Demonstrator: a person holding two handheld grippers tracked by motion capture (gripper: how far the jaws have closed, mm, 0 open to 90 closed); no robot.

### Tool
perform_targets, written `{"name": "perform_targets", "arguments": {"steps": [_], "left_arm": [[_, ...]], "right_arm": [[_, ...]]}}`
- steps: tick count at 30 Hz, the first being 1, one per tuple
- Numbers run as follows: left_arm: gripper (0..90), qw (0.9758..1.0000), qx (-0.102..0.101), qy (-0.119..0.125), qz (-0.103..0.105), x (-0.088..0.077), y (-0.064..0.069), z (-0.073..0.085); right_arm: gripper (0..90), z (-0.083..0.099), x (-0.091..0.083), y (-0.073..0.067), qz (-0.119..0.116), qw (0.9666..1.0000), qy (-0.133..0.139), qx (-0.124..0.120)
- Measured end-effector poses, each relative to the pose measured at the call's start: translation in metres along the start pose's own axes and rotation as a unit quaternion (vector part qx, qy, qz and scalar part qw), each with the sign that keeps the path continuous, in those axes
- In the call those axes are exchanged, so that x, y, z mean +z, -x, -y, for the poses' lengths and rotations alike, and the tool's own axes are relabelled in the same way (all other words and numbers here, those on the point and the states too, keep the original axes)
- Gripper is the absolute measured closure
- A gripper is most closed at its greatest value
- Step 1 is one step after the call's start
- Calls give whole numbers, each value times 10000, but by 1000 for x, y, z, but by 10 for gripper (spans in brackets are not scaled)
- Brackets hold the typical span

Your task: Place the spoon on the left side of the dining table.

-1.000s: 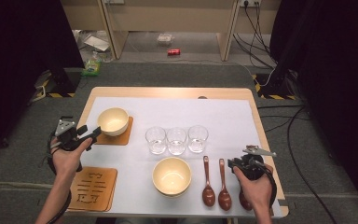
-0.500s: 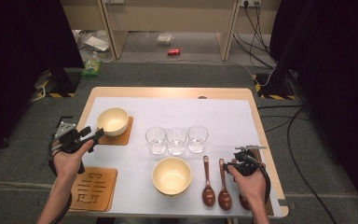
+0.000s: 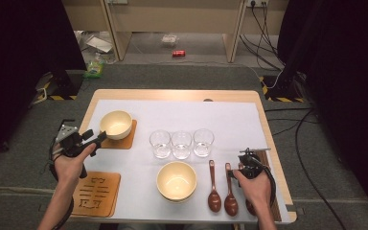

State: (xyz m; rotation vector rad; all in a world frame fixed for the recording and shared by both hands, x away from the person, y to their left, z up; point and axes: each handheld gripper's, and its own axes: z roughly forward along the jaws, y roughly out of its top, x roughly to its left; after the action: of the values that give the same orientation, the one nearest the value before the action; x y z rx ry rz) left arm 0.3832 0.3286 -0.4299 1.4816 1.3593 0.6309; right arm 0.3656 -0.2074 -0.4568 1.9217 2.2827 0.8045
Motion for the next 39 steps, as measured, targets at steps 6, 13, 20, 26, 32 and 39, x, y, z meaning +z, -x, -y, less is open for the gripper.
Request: {"name": "perform_targets", "arguments": {"steps": [6,13,20,26,32,39], "left_arm": [[370,10000,5,8,-12,-2,0,0],[370,10000,-1,19,-13,-4,0,1],[370,10000,-3,32,6,-5,0,0],[371,10000,-3,37,25,-5,0,0],[372,10000,1,43,41,-4,1,0],[374,10000,-9,44,41,-4,0,0]], "right_arm": [[774,-1,3,1,-7,9999,-135,5],[797,-2,3,-2,7,9997,-186,133],[801,-2,4,-3,64,9992,-171,344],[799,-3,6,-4,86,9984,-144,545],[791,-5,7,-7,131,9978,-208,612],[769,-7,10,-12,192,9973,-265,652]]}}
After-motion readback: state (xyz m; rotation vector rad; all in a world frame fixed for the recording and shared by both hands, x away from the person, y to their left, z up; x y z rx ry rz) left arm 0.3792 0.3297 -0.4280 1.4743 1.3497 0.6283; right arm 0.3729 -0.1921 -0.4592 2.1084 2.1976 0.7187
